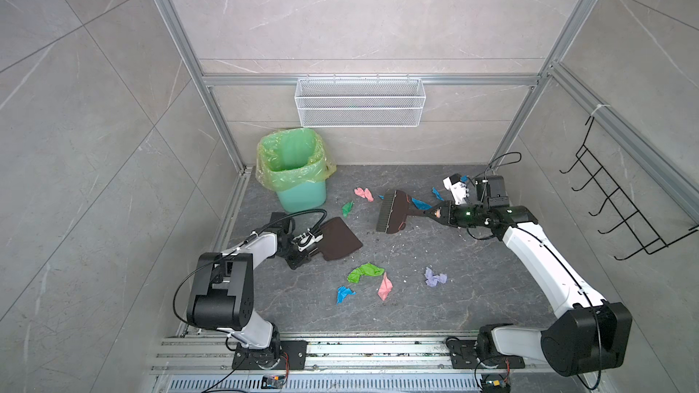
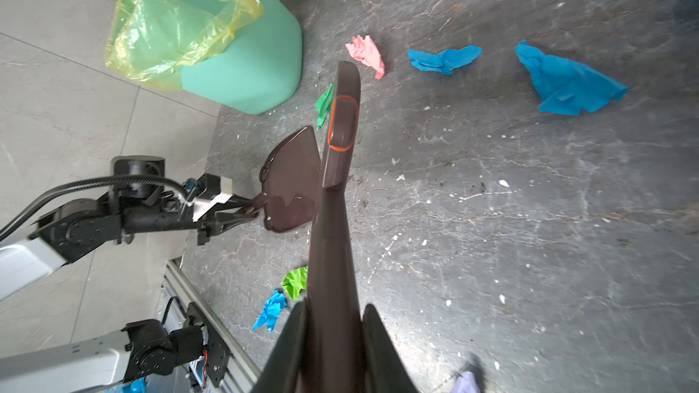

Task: Sweep away the paper scraps from the table
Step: 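Hold the dustpan with the left gripper while the right gripper lowers the brush toward scraps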

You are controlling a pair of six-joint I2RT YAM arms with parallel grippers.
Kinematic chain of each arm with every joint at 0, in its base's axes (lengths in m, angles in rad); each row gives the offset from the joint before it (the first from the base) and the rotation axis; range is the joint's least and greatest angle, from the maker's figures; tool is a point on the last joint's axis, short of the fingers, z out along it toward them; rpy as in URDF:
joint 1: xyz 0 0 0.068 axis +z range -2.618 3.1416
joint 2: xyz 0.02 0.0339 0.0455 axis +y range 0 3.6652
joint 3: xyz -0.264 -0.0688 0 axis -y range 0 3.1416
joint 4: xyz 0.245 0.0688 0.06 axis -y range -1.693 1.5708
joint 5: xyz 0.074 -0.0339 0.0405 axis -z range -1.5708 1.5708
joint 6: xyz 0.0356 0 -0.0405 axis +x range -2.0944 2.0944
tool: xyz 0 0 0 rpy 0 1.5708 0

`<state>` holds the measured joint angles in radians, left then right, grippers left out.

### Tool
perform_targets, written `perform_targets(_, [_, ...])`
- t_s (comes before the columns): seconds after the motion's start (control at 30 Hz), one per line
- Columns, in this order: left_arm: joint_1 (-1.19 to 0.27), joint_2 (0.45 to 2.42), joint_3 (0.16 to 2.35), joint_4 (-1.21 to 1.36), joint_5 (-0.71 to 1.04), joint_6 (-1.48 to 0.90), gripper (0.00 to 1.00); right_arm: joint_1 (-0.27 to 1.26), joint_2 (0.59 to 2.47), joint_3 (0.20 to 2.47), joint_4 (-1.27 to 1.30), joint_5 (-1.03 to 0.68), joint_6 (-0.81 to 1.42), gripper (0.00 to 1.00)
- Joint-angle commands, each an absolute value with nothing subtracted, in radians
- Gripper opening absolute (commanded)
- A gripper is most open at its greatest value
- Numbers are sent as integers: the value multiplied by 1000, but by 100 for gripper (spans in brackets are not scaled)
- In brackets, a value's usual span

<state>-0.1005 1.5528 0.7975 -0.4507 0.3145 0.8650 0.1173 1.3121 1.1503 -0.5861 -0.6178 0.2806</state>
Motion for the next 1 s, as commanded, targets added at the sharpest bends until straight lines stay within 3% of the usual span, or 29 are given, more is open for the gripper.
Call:
perform_targets(0.0, [-126, 1485, 828, -529, 320, 884, 11, 114, 1277, 1186, -599, -561, 269, 0])
perform_targets(0.1, [-144, 1447, 844, -575, 340, 879, 11, 114, 1276, 1200, -634, -479, 256, 0])
perform_targets(0.23, [-166, 1411, 879, -633, 349, 855, 0, 115, 1281, 1240, -712, -357, 220, 0])
perform_targets(0.97, [-432, 1527, 1172, -813, 216, 801, 0, 118, 1315, 1406, -893, 156, 163, 0])
